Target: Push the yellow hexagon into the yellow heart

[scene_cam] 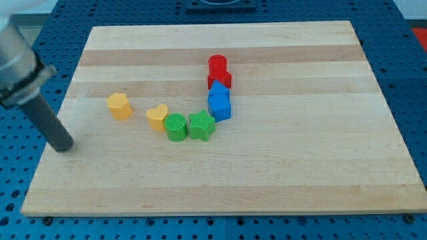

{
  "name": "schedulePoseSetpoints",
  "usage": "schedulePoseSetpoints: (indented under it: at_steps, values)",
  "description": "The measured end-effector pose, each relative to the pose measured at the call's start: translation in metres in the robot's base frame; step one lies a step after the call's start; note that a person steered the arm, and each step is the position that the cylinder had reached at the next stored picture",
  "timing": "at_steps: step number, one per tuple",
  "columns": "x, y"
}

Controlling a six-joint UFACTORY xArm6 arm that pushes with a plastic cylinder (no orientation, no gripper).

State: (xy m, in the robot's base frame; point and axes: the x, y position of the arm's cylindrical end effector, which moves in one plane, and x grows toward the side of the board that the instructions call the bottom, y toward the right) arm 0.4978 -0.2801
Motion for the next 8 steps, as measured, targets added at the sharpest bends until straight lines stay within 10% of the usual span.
schedulePoseSetpoints:
  at_steps: [8]
  values:
    - [-0.069,0.121]
